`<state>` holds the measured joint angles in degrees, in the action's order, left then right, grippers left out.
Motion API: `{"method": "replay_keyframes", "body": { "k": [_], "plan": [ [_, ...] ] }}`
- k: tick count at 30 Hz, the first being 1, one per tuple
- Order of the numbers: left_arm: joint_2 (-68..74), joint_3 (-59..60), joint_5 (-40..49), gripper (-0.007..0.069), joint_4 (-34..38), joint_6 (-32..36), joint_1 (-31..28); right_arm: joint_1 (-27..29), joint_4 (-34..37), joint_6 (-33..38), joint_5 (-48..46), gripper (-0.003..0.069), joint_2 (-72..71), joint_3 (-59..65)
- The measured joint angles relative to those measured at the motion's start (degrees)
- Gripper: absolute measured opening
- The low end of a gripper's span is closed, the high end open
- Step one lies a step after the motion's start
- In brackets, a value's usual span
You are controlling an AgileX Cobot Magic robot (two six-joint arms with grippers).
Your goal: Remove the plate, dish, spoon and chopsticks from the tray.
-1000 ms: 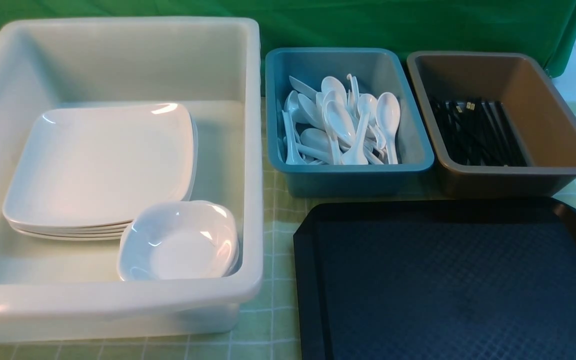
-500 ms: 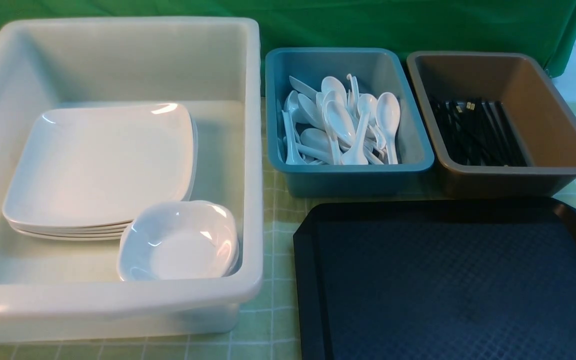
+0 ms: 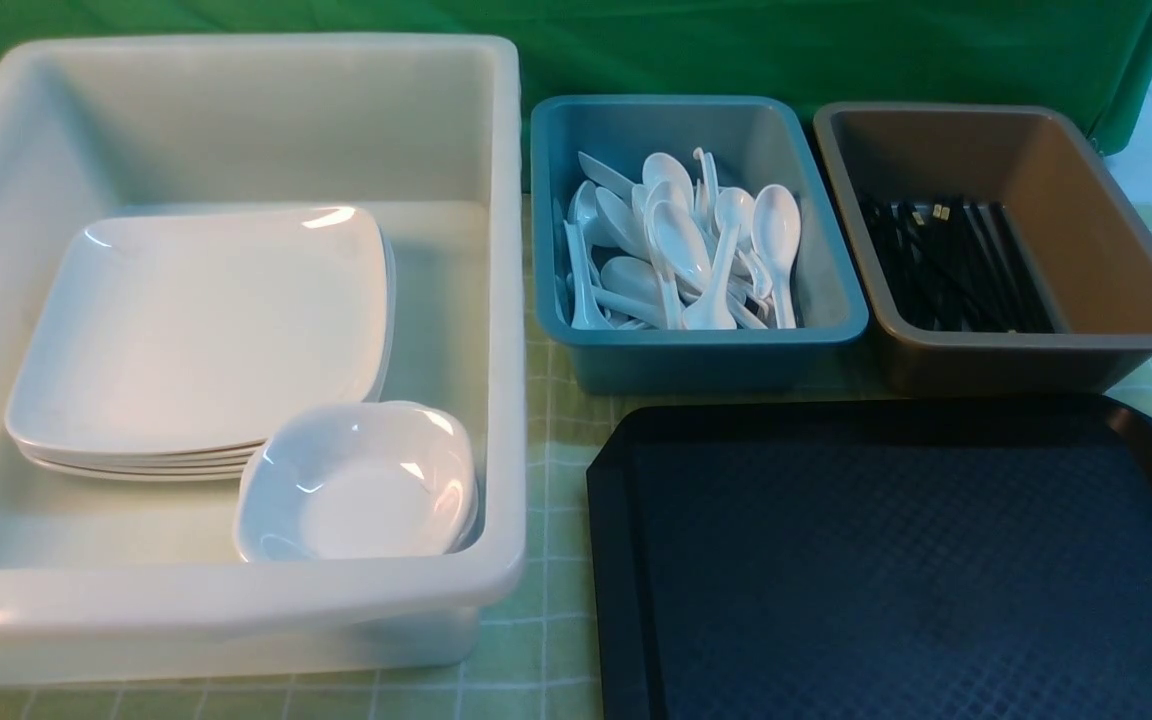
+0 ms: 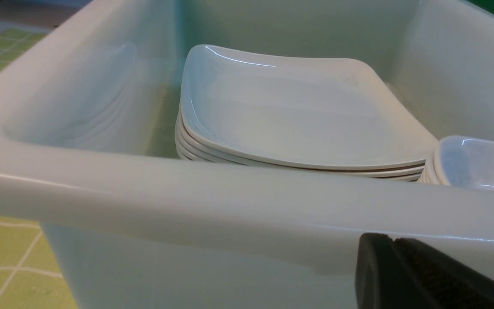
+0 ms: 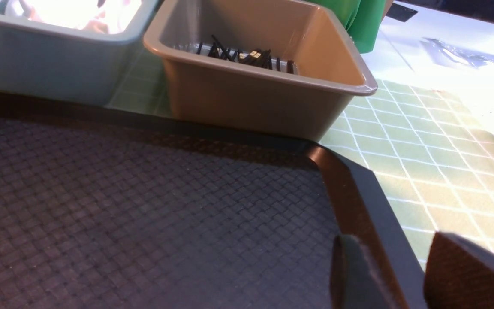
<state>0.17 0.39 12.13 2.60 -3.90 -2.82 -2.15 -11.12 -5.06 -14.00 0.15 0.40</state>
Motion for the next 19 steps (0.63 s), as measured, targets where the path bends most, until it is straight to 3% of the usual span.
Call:
{"method": "replay_keyframes", "body": {
  "k": [19],
  "plan": [
    [0.0,0.0,0.0,0.0036,0.0,-0.11,0.0,0.0,0.0,0.0,0.0,0.0241,0.0,0.0]
  ]
}}
